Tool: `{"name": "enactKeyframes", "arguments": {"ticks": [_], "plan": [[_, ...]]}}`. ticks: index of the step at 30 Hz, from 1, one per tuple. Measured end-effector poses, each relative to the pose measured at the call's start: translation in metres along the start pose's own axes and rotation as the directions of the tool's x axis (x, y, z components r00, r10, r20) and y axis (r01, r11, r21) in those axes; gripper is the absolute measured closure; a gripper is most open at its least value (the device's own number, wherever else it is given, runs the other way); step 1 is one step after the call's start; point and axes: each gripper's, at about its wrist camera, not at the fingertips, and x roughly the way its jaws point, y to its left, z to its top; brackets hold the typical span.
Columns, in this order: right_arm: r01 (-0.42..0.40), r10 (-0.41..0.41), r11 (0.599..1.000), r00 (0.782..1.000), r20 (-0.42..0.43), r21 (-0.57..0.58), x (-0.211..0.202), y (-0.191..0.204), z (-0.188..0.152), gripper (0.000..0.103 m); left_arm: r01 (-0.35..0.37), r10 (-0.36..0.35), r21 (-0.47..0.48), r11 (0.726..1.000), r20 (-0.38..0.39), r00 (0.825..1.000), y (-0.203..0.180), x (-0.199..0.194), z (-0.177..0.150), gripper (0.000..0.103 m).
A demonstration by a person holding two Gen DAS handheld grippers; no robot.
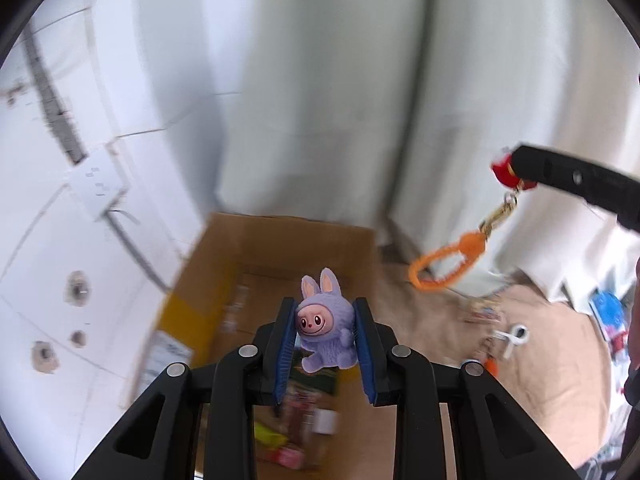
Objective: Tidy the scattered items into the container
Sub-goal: 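Carry both keychains over the box and open both grippers to drop them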
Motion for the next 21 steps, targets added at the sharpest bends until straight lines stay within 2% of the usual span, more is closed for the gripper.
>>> {"name": "enactKeyframes", "arguments": {"ticks": [3,7,12,21], "plan": [[-0.036,0.036,0.999,0.999,-0.012,-0.029,0.027,0.025,0.013,0.041,-0.036,0.036,-0.018,0.999,-0.006,0.999,0.023,0.003,-0.004,0.074],[-0.055,0.052,0.997,0.997,-0.056,-0.054,0.062,0.049,0.012,0.041,-0.049,0.047,-0.057,0.997,-0.034,0.998,0.048,0.013,-0.016,0.074],[-0.075,0.061,0.993,0.987,-0.147,-0.087,0.099,0.067,-0.010,0.041,-0.040,0.031,-0.101,0.994,-0.090,0.995,0.066,0.036,-0.039,0.074],[-0.056,0.031,0.995,0.961,-0.273,-0.084,0.142,0.066,-0.051,0.041,-0.006,-0.017,-0.150,0.989,-0.155,0.988,0.072,0.075,-0.071,0.074]]}}
